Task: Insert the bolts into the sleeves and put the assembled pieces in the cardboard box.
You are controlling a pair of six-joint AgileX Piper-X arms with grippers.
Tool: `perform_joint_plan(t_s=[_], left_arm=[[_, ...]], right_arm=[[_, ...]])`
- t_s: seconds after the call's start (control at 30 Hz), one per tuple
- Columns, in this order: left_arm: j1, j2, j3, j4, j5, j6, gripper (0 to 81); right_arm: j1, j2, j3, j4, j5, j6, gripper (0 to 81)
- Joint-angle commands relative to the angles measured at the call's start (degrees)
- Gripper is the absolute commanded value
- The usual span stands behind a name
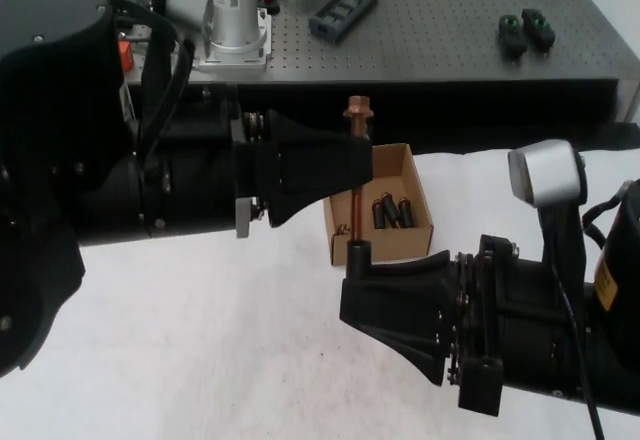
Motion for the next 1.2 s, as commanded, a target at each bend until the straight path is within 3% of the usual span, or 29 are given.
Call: perform_joint_plan(t_s=[0.0, 0.53, 0.63, 0.73, 0.8, 1.03, 1.1, 1.17], left_arm=[[0.01, -0.08, -0.2, -0.33, 2.64, -1.12, 0.7], [0.01, -0.08, -0.2, -0.33, 3.21, 0.97, 0.7], [0.01, -0.08, -0.2, -0.33, 3.95, 3.36, 14.3], [0.01, -0.08, -0.2, -0.33, 2.71, 5.23, 41.4], [0.01, -0.08, -0.2, -0.21, -0.74, 5.21, 51.0], [0.01, -0.08, -0.2, 2.04, -15.94, 9.08, 49.4], [0.01, -0.08, -0.2, 3.78, -21.16, 9.54, 42.4], [0.01, -0.2, -0.2, 6.07, -26.19, 9.5, 29.2]], right_arm=[[-0.46, 0.07, -0.33, -2.58, 0.78, 0.22, 1.3], [-0.46, 0.07, -0.33, -5.88, 0.68, 1.09, 1.3], [-0.81, 0.07, -0.33, -5.74, 1.05, 1.09, 1.3], [-2.28, 0.07, -0.33, -5.75, 1.87, -0.08, 1.3], [-3.99, 0.07, -0.33, -5.75, 3.8, -1.83, 1.3], [-12.99, 7.62, -7.23, 4.5, 12.42, -13.63, 1.3], [-14.8, 12.85, -11.56, 7.79, 14.97, -17.09, 1.3], [-15.94, 19.67, -17.08, 10.79, 17.47, -19.85, 1.3]])
